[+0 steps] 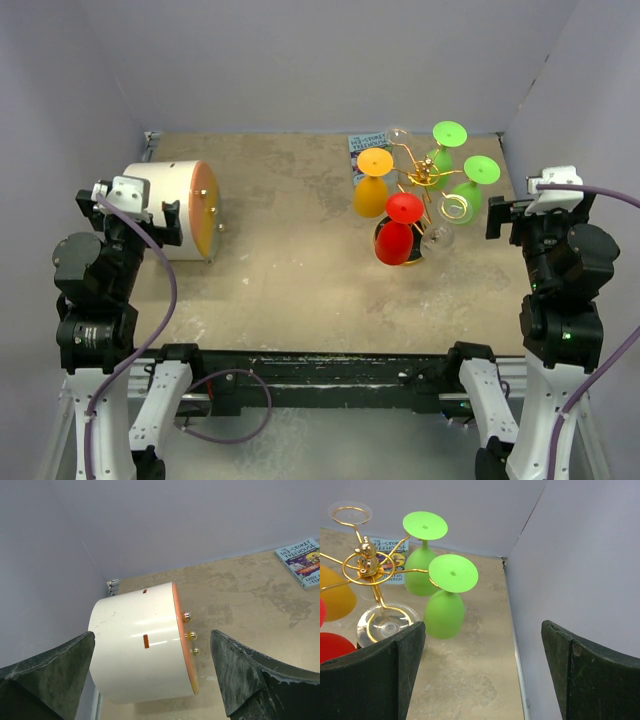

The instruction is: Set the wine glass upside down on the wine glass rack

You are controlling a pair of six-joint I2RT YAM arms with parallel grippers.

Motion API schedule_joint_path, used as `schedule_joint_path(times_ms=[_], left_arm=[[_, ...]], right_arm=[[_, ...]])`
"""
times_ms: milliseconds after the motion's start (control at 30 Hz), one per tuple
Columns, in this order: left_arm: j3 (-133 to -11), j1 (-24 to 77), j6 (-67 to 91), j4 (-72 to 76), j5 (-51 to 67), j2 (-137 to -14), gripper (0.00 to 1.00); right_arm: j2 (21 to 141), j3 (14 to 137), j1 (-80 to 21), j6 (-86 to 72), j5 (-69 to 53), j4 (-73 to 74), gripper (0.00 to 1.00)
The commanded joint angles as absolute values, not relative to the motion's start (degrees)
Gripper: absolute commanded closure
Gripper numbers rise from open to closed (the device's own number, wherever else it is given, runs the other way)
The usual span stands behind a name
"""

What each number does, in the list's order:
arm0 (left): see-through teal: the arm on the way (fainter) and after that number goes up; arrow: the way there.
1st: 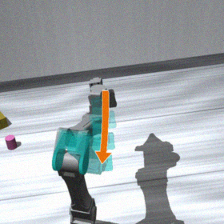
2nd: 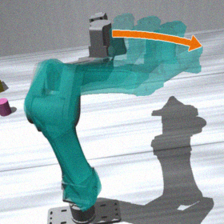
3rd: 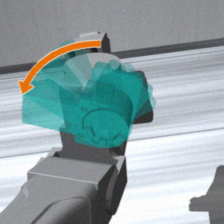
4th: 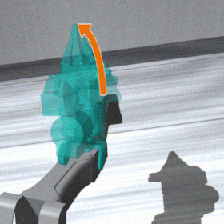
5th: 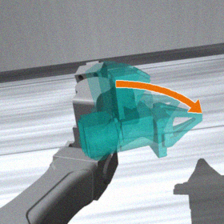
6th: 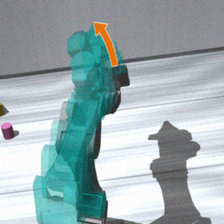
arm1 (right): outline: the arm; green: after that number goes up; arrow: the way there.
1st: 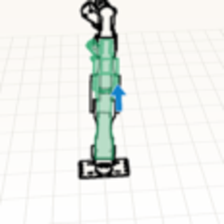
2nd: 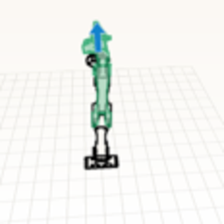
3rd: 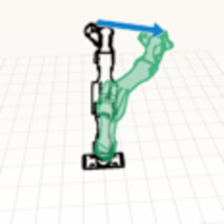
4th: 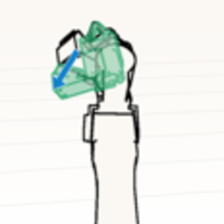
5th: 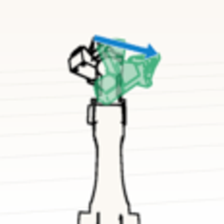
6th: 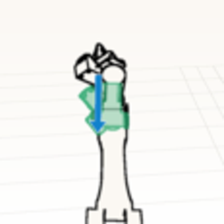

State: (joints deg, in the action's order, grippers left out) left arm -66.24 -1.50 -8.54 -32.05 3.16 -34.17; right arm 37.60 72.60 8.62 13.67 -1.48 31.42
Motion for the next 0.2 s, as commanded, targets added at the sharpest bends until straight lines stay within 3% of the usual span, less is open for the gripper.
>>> schedule_joint_path(times_ms=[0, 167], left_arm=[[-66.2, -1.9, -7.6, -30.4, 2.6, -34.2, 0.01], [-65.7, -1.9, -7.8, -30.1, 3.1, -34.2, 0.01]], right_arm=[[38.0, 72.7, 8.4, 13.3, -2.1, 30.5, 0.0], [37.6, 72.4, 8.4, 13.3, -2.3, 30.3, 0.0]])
